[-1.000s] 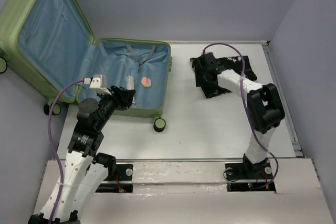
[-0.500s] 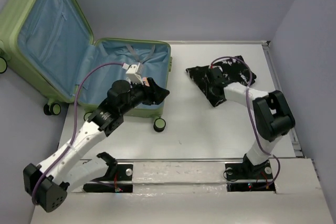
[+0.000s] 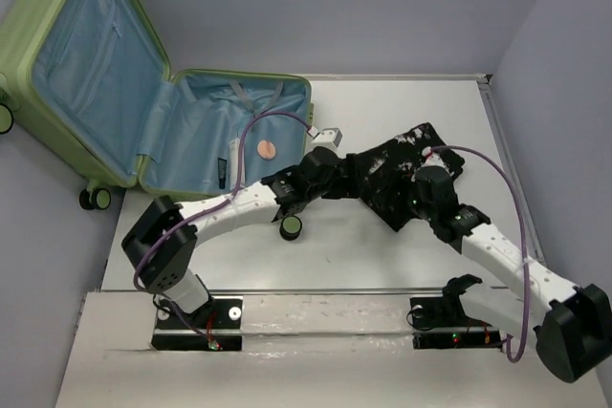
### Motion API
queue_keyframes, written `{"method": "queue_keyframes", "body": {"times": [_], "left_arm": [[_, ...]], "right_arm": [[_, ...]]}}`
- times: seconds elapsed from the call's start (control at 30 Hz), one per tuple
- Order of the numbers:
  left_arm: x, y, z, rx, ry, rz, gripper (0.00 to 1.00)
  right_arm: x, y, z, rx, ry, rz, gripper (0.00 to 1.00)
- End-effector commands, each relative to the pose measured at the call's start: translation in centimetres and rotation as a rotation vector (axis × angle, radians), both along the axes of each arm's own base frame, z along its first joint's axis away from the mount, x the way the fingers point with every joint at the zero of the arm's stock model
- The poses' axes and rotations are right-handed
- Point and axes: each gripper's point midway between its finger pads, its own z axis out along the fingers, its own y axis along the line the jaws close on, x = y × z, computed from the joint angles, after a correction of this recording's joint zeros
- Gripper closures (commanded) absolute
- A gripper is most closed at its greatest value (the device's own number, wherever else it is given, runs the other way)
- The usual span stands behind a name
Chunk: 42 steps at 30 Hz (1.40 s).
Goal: Pack the luggage
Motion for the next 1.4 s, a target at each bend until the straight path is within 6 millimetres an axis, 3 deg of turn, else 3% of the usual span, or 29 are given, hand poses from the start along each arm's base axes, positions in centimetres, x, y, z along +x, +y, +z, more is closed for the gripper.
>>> {"method": "queue_keyframes", "body": {"times": [0.0, 0.13, 0.23, 0.3, 0.33, 0.43, 0.47, 0.57, 0.6, 0.67, 0.73, 0.83, 0.93, 0.97, 1.1, 1.13, 1.3, 1.37], "left_arm": [[4.3, -0.7, 1.0, -0.032, -0.064, 0.196, 0.09], [6.3, -2.0, -1.1, -0.005, -0.045, 0.257, 0.08], [8.6, -2.6, -3.9, 0.070, -0.039, 0.322, 0.07], [9.2, -2.7, -5.4, 0.106, -0.021, 0.329, 0.07], [9.8, -3.2, -5.2, 0.099, -0.022, 0.334, 0.07], [10.4, -3.2, -8.3, 0.146, 0.021, 0.341, 0.07], [10.7, -3.4, -8.6, 0.144, 0.026, 0.340, 0.06], [11.2, -3.4, -10.1, 0.161, 0.043, 0.349, 0.07], [11.3, -3.3, -11.0, 0.174, 0.051, 0.349, 0.07], [11.4, -3.5, -11.8, 0.181, 0.059, 0.349, 0.09], [11.5, -3.6, -12.3, 0.183, 0.064, 0.349, 0.16], [11.6, -3.6, -12.6, 0.175, 0.060, 0.353, 0.23], [11.8, -3.6, -12.6, 0.158, 0.054, 0.355, 0.32], [11.7, -3.4, -13.0, 0.161, 0.056, 0.355, 0.33], [11.9, -4.0, -12.3, 0.103, 0.042, 0.336, 0.44], [11.9, -4.2, -12.2, 0.097, 0.042, 0.329, 0.52], [12.1, -5.2, -11.3, 0.046, 0.027, 0.305, 0.72], [12.1, -5.5, -11.0, 0.036, 0.023, 0.295, 0.81]], "right_arm": [[0.5, -2.5, 3.4, -0.010, -0.092, -0.143, 0.19], [1.3, -5.5, 3.9, -0.044, -0.127, -0.278, 0.16], [2.1, -7.6, 4.5, -0.077, -0.155, -0.371, 0.14], [2.7, -8.9, 5.0, -0.099, -0.167, -0.420, 0.11], [3.2, -10.4, 4.9, -0.118, -0.166, -0.467, 0.09], [4.4, -12.5, 5.0, -0.128, -0.164, -0.518, 0.07], [4.8, -14.7, 4.7, -0.143, -0.151, -0.572, 0.05], [5.6, -17.1, 3.4, -0.123, -0.117, -0.622, 0.03], [5.9, -18.9, 2.6, -0.117, -0.095, -0.677, 0.01], [6.3, -19.8, 1.7, -0.092, -0.067, -0.693, 0.00], [6.9, -20.3, 0.7, -0.090, -0.040, -0.706, 0.00], [8.3, -19.4, -0.7, -0.053, 0.001, -0.662, 0.00], [9.9, -18.9, -1.0, -0.026, 0.007, -0.638, 0.00], [10.1, -18.9, -2.3, -0.030, 0.046, -0.632, 0.00], [11.4, -17.7, -4.3, 0.028, 0.089, -0.594, 0.02], [11.4, -16.4, -4.8, 0.090, 0.117, -0.558, 0.08], [12.1, -13.2, -6.1, 0.275, 0.132, -0.481, 0.26], [12.1, -12.3, -6.6, 0.331, 0.134, -0.459, 0.47]]}}
